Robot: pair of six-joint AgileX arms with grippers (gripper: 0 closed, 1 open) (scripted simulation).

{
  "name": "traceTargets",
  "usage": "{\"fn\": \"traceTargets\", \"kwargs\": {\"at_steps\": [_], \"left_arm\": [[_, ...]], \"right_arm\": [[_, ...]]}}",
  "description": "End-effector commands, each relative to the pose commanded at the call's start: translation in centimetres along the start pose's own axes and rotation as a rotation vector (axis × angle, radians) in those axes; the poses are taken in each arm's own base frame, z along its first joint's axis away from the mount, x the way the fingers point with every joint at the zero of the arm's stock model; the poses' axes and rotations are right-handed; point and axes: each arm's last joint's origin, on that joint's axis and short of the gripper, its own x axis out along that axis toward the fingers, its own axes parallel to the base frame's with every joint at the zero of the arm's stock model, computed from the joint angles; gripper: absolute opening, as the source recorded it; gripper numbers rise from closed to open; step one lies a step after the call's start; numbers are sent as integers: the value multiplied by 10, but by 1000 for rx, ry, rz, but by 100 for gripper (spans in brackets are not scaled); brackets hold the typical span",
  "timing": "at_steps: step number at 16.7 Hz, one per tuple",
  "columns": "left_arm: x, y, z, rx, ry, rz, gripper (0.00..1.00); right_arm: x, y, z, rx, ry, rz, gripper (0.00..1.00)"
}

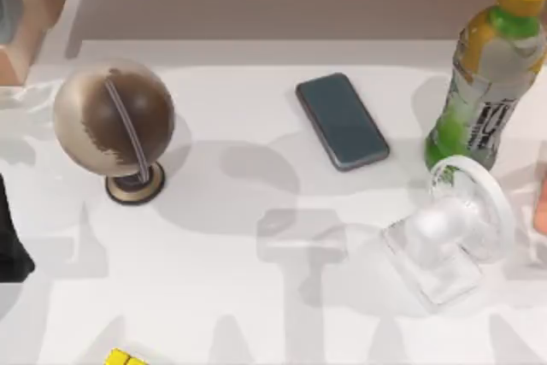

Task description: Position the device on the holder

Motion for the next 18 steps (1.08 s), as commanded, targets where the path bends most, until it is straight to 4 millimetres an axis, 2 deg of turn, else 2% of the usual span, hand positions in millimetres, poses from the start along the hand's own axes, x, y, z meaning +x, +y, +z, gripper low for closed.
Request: {"fn": "traceTargets", "kwargs": {"at_steps": [3, 5, 7, 9, 11, 13, 18], "left_arm": [[0, 0, 0, 0, 0, 0, 100], [0, 0, 0, 0, 0, 0, 100], [0, 0, 0, 0, 0, 0, 100], [0, 0, 0, 0, 0, 0, 100], [0, 0, 0, 0, 0, 0, 100], [0, 0, 0, 0, 0, 0, 100], [0, 0, 0, 0, 0, 0, 100]], "right_arm": [[0, 0, 1, -2, 7, 1, 100], [0, 1, 9, -13, 45, 10, 100], [2, 3, 24, -25, 114, 23, 100], [6, 4, 50, -34, 197, 34, 100], [17, 7, 85, -41, 274, 46, 100], [35, 11, 128, -45, 330, 59, 100], [95, 28, 255, -45, 314, 102, 100]]}}
